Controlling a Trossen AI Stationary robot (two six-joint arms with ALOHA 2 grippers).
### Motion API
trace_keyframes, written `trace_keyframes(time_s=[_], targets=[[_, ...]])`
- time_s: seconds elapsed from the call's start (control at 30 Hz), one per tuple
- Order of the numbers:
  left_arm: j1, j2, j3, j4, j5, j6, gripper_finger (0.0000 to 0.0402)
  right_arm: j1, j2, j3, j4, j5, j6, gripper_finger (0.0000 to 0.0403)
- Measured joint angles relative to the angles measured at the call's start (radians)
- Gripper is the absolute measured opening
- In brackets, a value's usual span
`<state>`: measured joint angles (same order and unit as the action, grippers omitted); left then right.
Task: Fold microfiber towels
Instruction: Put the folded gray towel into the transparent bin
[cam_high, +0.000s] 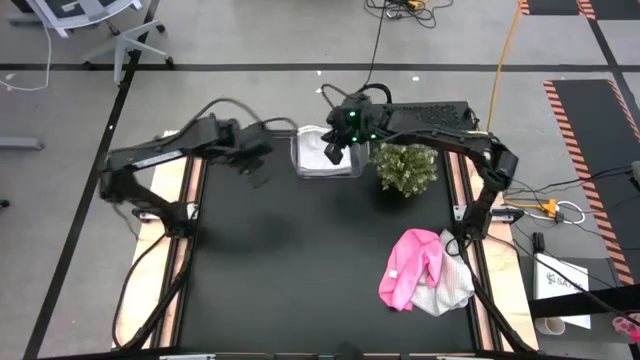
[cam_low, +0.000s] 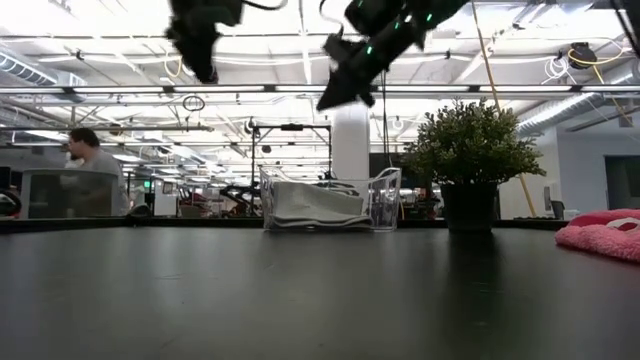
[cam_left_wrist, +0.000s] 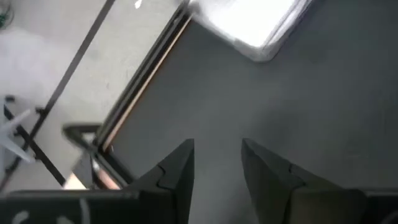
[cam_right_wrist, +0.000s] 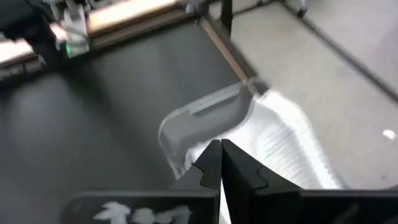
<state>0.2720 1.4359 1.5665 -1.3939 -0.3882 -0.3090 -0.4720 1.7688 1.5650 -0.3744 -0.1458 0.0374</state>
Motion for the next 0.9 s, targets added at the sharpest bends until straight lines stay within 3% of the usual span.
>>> trace_keyframes(time_s=[0.23,0.43,0.57,0.9], targets=[[-0.129,-0.284,-0.295,0.035,-0.089,-0.324,0.0131,-0.004,0.189,0.032,-0.033,-0.006,-0.056,0.0000],[-0.195,-0.446,-0.466,0.081,-0.092,-0.487,0.0131,0.018,0.311,0.241,-0.323,0.181,-0.236,0.0000],[-0.208,-0.491,-0.523,0.098,-0.102,-0.532,0.0131,0.024,0.365,0.345,-0.401,0.193,-0.273,0.0000],[-0.209,-0.501,-0.545,0.134,-0.112,-0.521,0.0131,0.000,0.433,0.347,-0.447,0.193,-0.320,0.0000]])
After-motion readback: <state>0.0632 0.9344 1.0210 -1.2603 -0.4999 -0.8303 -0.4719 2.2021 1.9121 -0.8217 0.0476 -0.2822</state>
